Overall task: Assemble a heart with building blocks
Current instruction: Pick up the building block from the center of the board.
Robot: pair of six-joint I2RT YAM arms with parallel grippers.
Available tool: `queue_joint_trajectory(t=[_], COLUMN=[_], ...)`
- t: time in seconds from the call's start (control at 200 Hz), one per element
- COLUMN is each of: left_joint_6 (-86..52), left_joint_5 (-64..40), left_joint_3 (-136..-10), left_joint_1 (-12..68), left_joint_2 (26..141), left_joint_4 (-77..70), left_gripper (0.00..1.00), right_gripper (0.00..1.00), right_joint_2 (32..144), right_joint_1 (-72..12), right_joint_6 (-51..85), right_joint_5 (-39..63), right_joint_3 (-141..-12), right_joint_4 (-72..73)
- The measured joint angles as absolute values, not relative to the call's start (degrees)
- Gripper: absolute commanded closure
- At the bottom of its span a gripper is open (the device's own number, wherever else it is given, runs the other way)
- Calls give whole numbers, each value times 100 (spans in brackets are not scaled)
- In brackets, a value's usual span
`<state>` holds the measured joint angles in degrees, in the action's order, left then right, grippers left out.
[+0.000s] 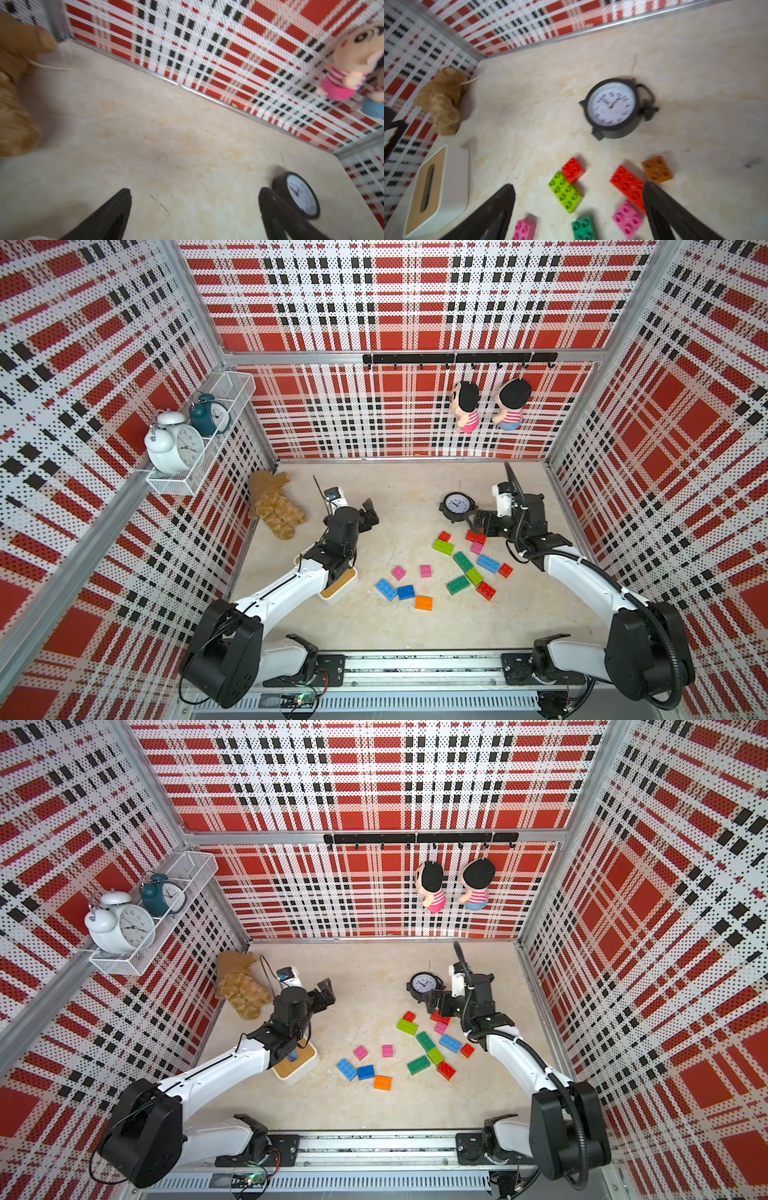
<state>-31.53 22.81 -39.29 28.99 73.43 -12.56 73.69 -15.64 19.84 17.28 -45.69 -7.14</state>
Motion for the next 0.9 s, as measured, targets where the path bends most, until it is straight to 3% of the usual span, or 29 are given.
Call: queue_joint_trajectory(t=[0.256, 0.561, 0.902], left_joint_6=[-3343, -3229, -3168], left_joint_5=[1789, 1142, 834], left_joint_3=[-3924, -3927, -3929], left_joint_1=[3454, 3516, 3544], left_joint_2=[7614, 7811, 7990], left_joint_4=[-1278, -1647, -1798], left_gripper=[2, 2, 2], right_gripper=[20, 35, 37], right_joint_2=[7590, 8077, 9083], right_joint_1=[-2676, -2801, -2801], right_joint_6=[1769, 1695, 1013], right_joint_5=[1347, 523, 209], right_joint_3=[-4807, -4993, -5468], right_joint_4=[-2235, -3312, -3424])
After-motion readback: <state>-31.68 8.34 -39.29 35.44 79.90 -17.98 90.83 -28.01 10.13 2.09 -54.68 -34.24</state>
